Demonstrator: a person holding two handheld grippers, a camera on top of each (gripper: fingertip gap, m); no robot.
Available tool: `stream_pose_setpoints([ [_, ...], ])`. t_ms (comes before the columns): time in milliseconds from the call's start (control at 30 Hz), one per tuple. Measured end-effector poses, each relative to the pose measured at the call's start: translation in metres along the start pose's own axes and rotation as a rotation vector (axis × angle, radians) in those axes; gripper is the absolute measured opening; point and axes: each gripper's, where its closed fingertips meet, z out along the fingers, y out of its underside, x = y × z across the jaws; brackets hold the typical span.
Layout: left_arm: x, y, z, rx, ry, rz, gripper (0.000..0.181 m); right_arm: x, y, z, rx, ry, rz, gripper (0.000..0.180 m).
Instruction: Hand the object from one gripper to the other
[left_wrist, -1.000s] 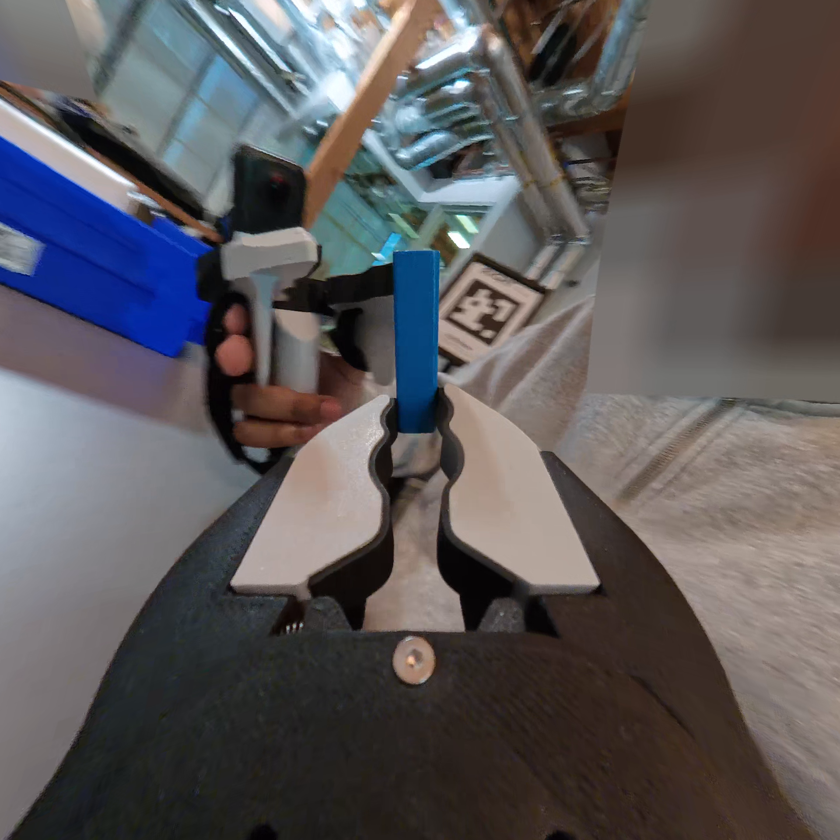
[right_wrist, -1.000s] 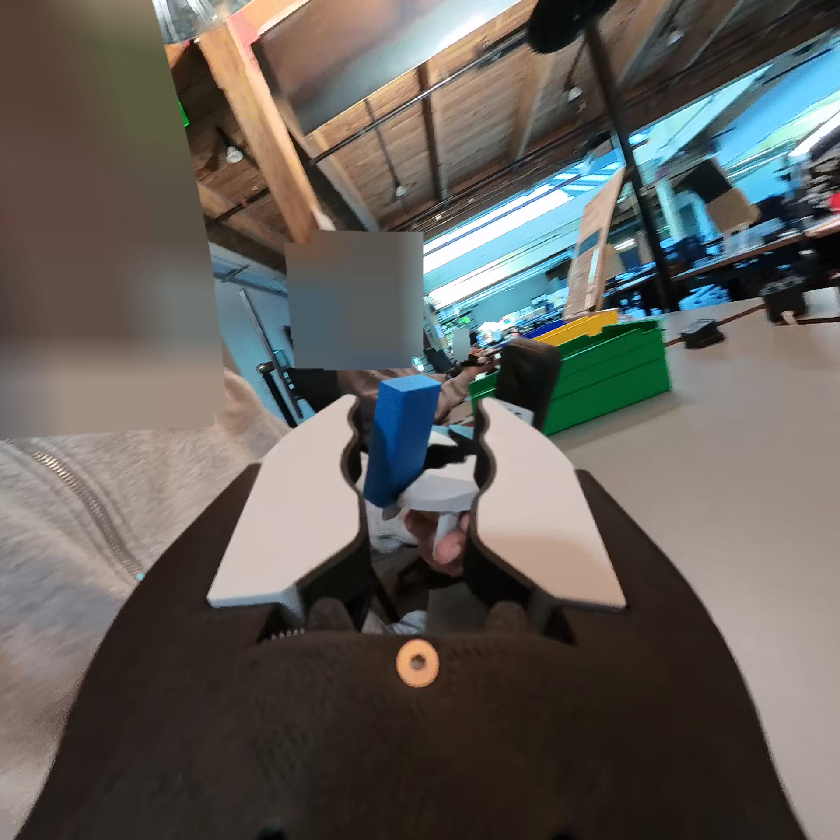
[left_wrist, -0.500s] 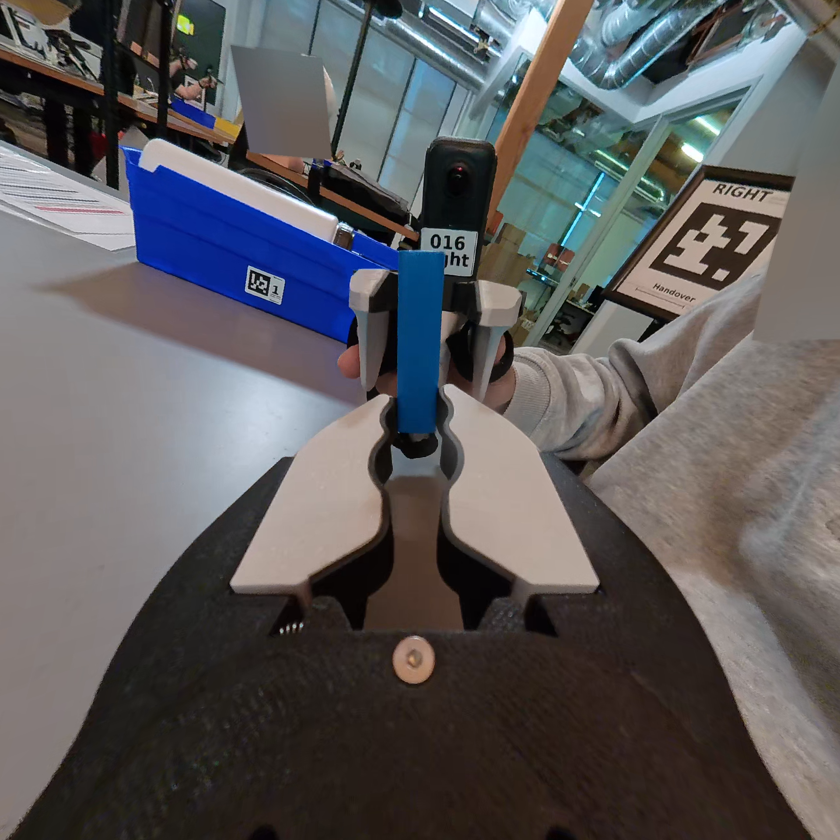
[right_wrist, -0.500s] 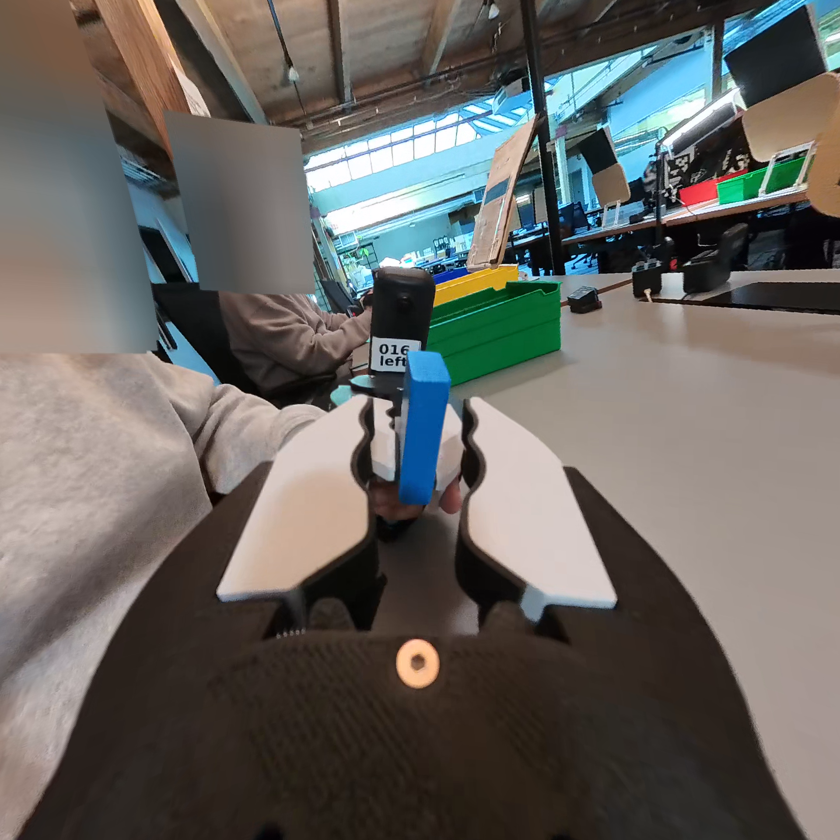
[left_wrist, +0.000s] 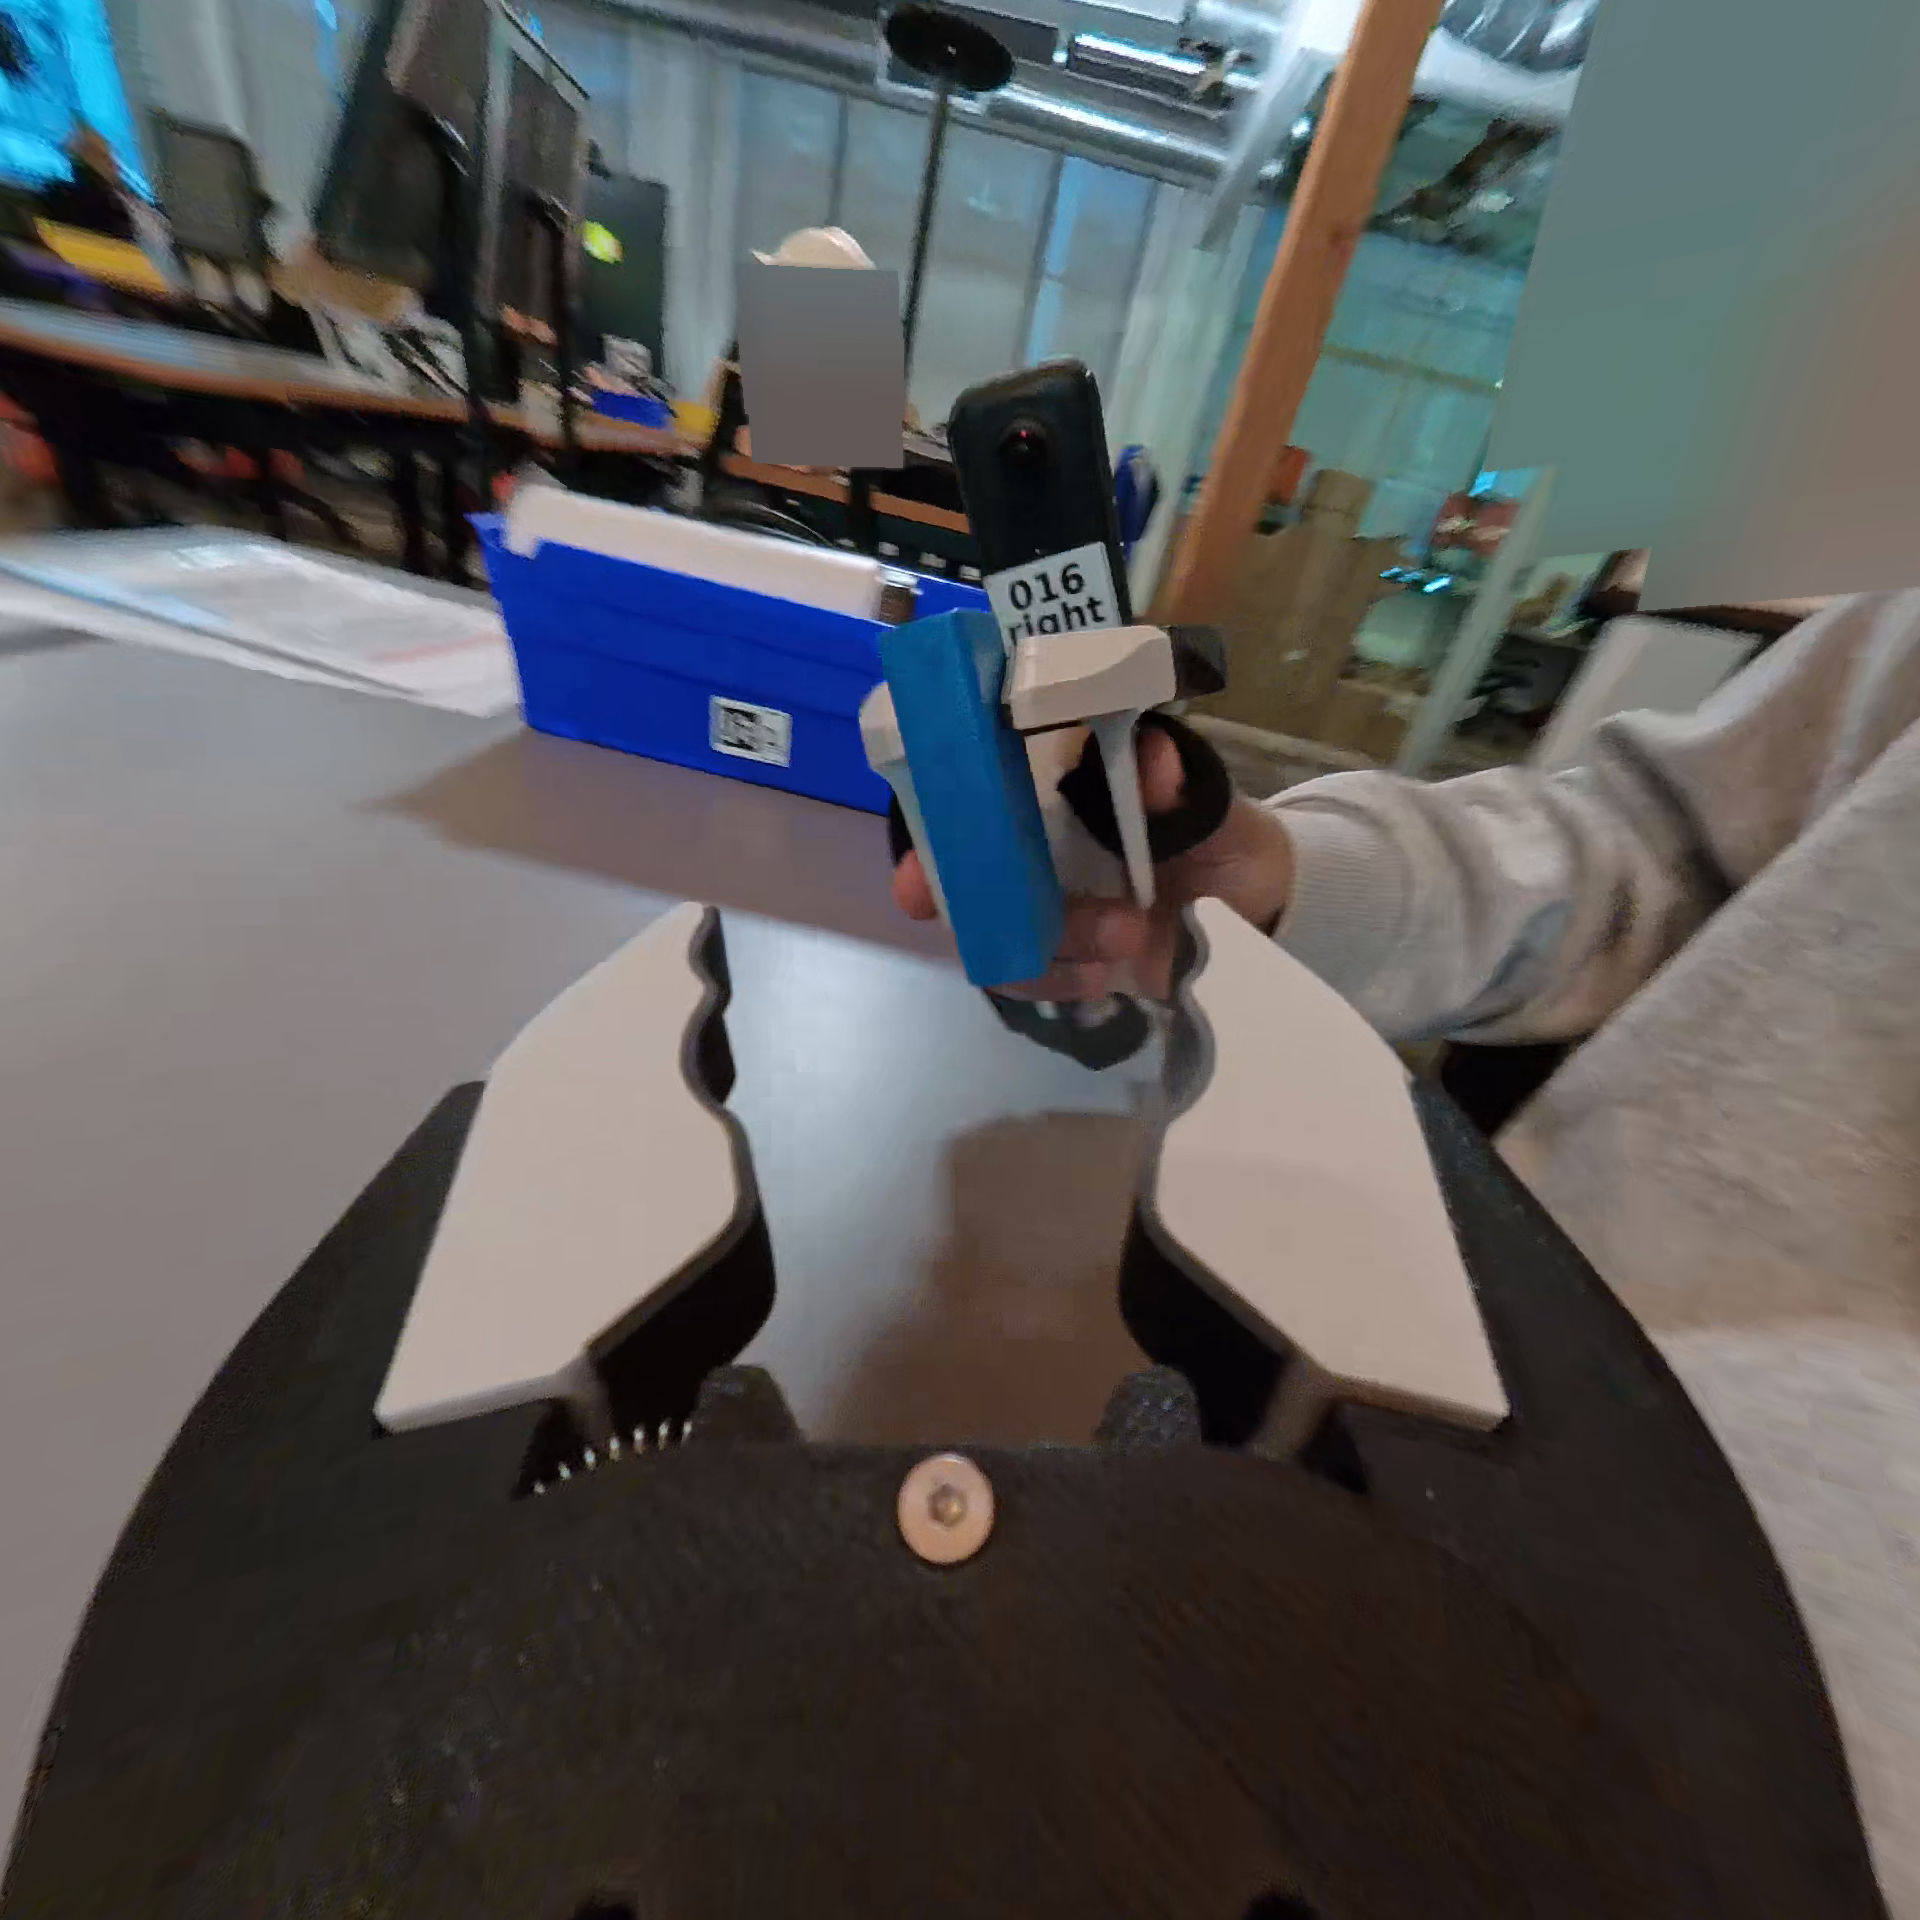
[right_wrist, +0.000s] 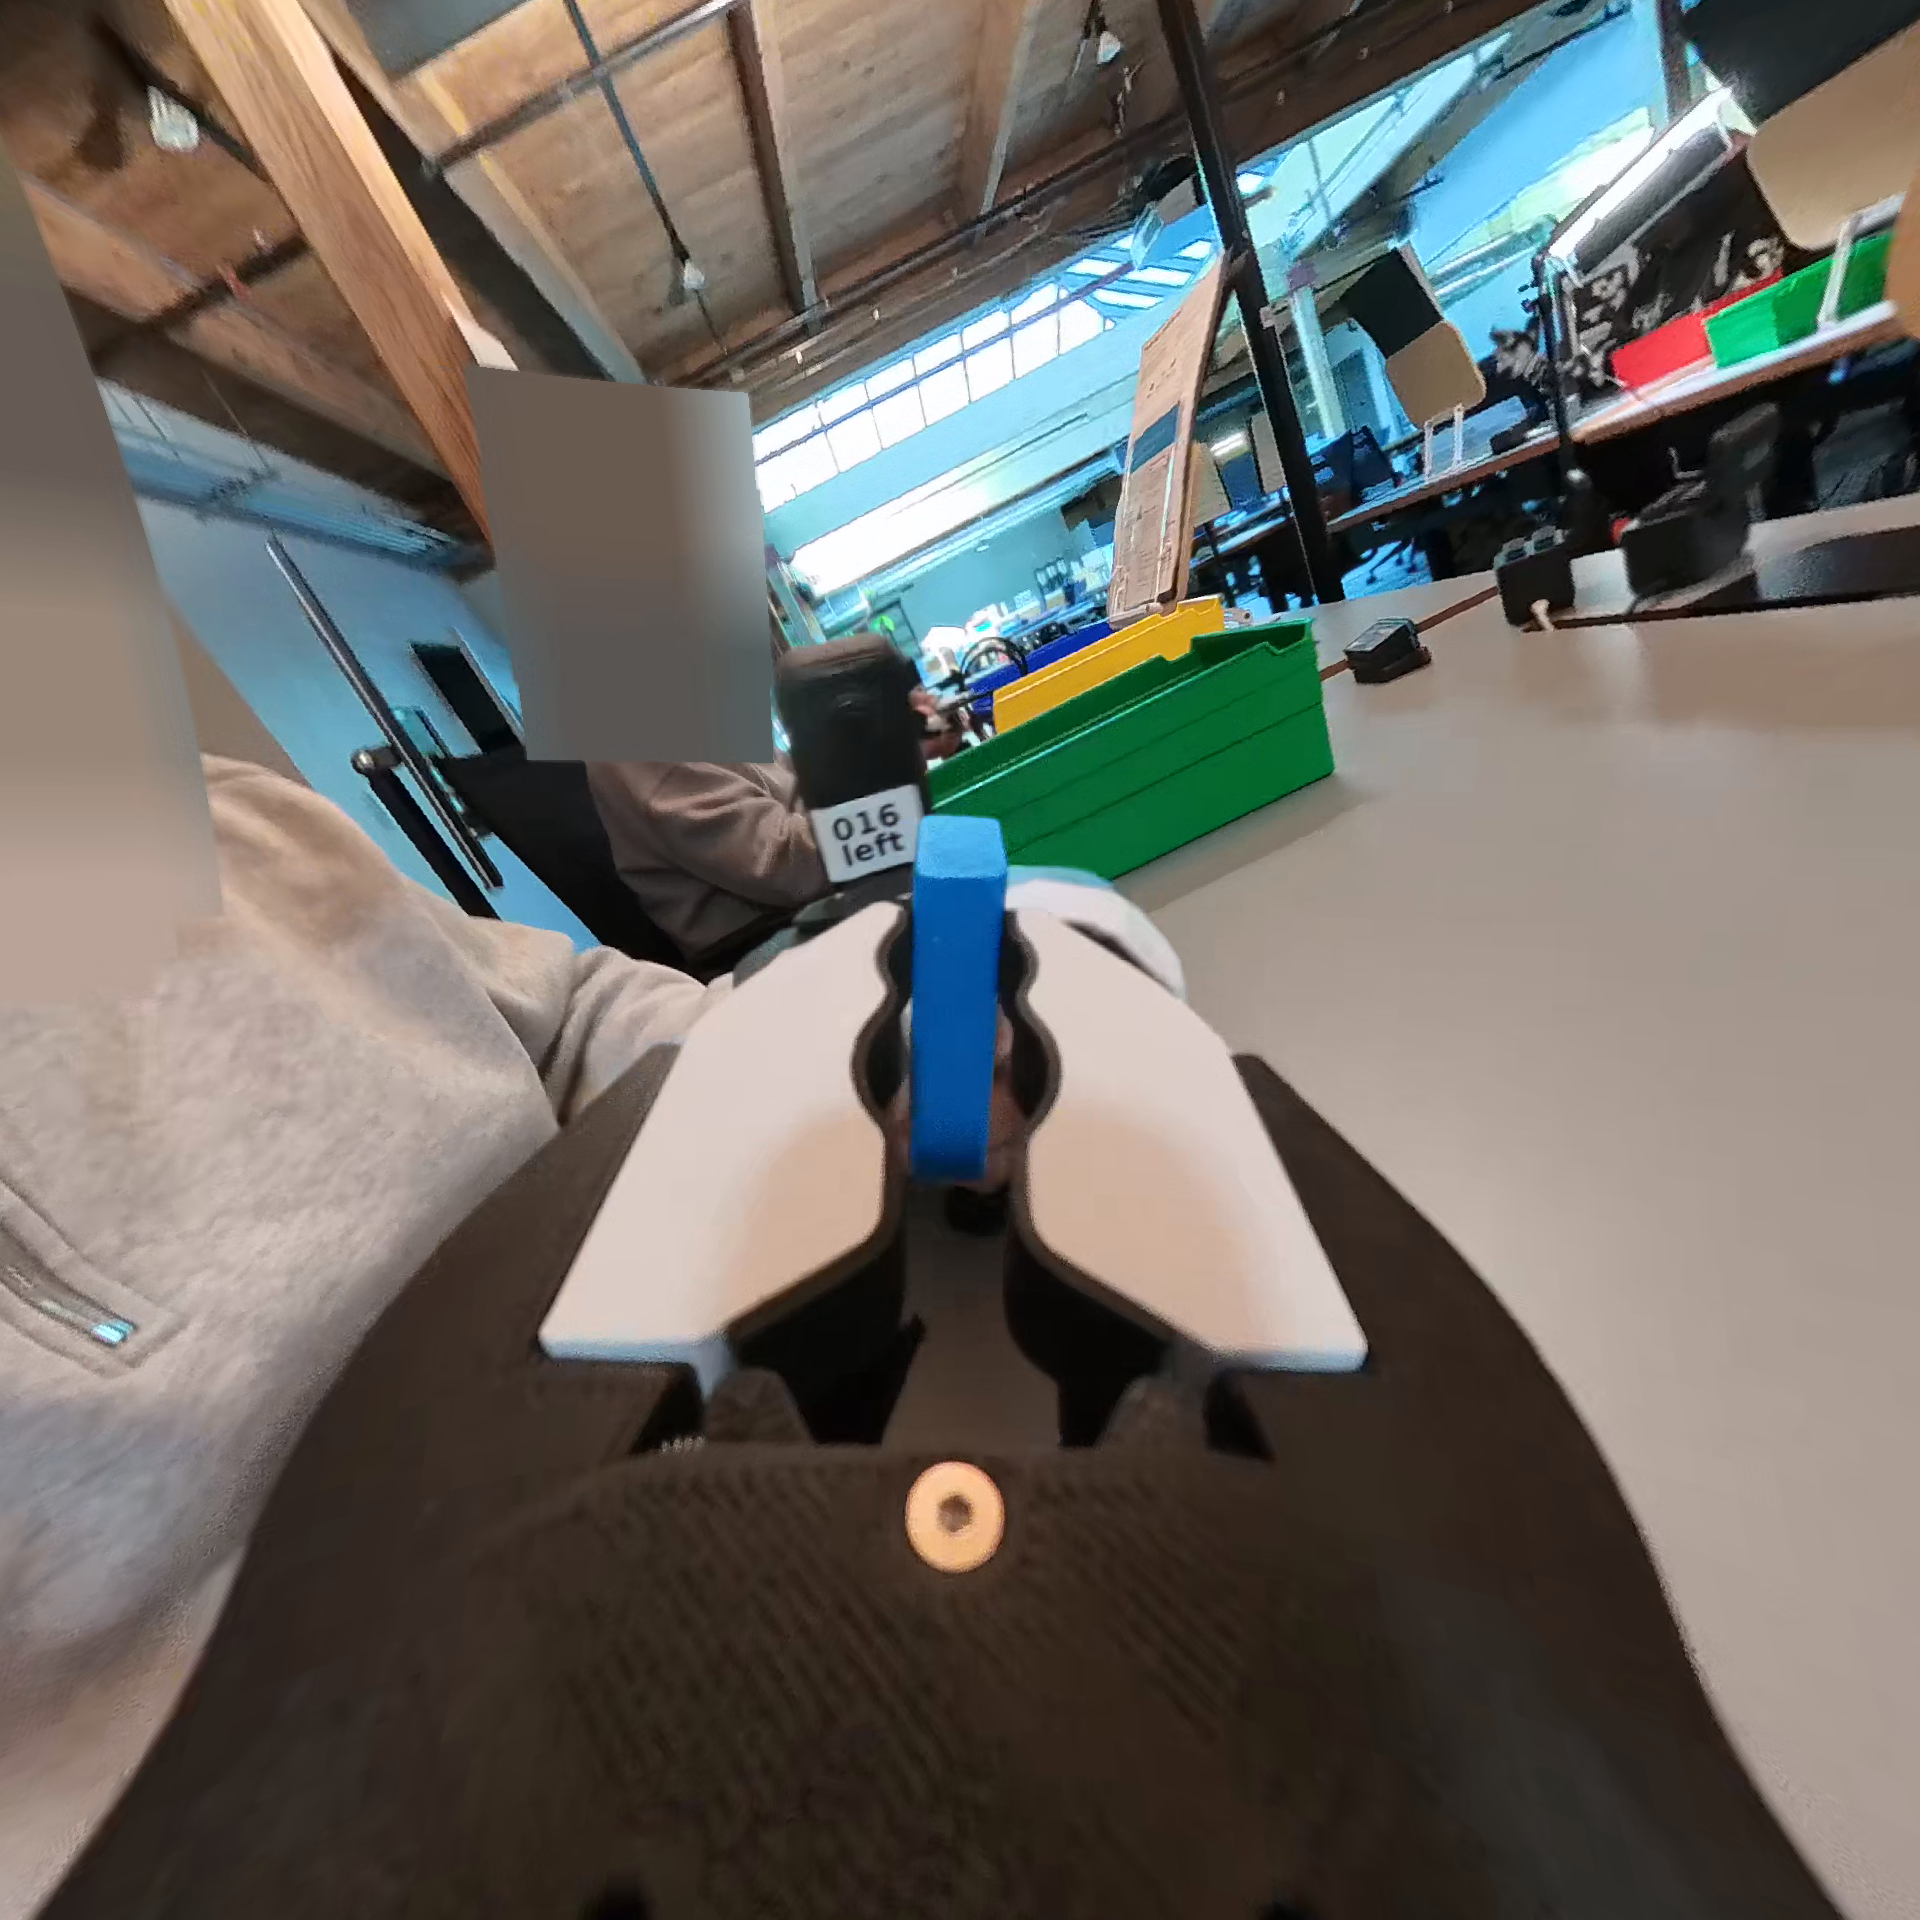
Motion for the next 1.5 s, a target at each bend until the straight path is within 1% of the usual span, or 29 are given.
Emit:
stream_pose_setpoints([
  [100, -0.005, -0.007, -0.004, -0.015, -0.113, 0.236, 0.097, 0.008, -0.001, -0.004, 0.021, -0.016, 0.156, 0.016],
  [200, -0.005, -0.009, -0.005, -0.062, -0.211, 0.51, 0.107, 0.013, 0.005, -0.005, 0.018, -0.055, 0.337, 0.016],
  [233, -0.005, -0.007, -0.005, -0.085, -0.23, 0.583, 0.111, 0.013, 0.007, -0.004, 0.01, -0.068, 0.385, 0.015],
  [300, -0.002, 0.002, -0.002, -0.135, -0.223, 0.672, 0.112, 0.013, 0.015, -0.002, -0.024, -0.092, 0.466, 0.015],
  [367, 0.003, 0.011, 0.001, -0.171, -0.181, 0.687, 0.112, 0.011, 0.024, 0.0, -0.076, -0.12, 0.535, 0.016],
  [467, 0.01, 0.017, 0.003, -0.187, -0.13, 0.68, 0.105, 0.005, 0.037, 0.004, -0.15, -0.175, 0.646, 0.016],
  [567, 0.014, 0.019, 0.003, -0.192, -0.101, 0.678, 0.093, -0.002, 0.043, 0.006, -0.183, -0.229, 0.725, 0.016],
  [700, 0.018, 0.023, 0.003, -0.205, -0.07, 0.681, 0.075, -0.003, 0.046, 0.007, -0.197, -0.239, 0.739, 0.016],
  [833, 0.017, 0.019, 0.003, -0.198, -0.082, 0.665, 0.074, -0.004, 0.043, 0.007, -0.179, -0.25, 0.721, 0.018],
  [967, 0.011, 0.014, 0.001, -0.172, -0.102, 0.59, 0.074, 0.005, 0.037, 0.008, -0.116, -0.201, 0.682, 0.045],
  [1033, 0.008, 0.009, -0.001, -0.141, -0.107, 0.521, 0.074, 0.01, 0.03, 0.006, -0.075, -0.174, 0.642, 0.051],
  [1133, 0.004, 0.0, -0.003, -0.082, -0.1, 0.382, 0.074, 0.017, 0.017, 0.001, -0.019, -0.115, 0.522, 0.053],
  [1200, 0.001, -0.006, -0.005, -0.032, -0.085, 0.263, 0.073, 0.019, 0.008, -0.002, 0.014, -0.064, 0.4, 0.055],
  [1300, -0.002, -0.016, -0.008, 0.048, -0.039, 0.049, 0.073, 0.018, -0.003, -0.005, 0.034, 0.018, 0.152, 0.058],
  [1500, -0.011, -0.028, -0.013, 0.209, 0.063, -0.391, 0.073, 0.01, -0.007, -0.003, -0.016, 0.15, -0.394, 0.056],
])
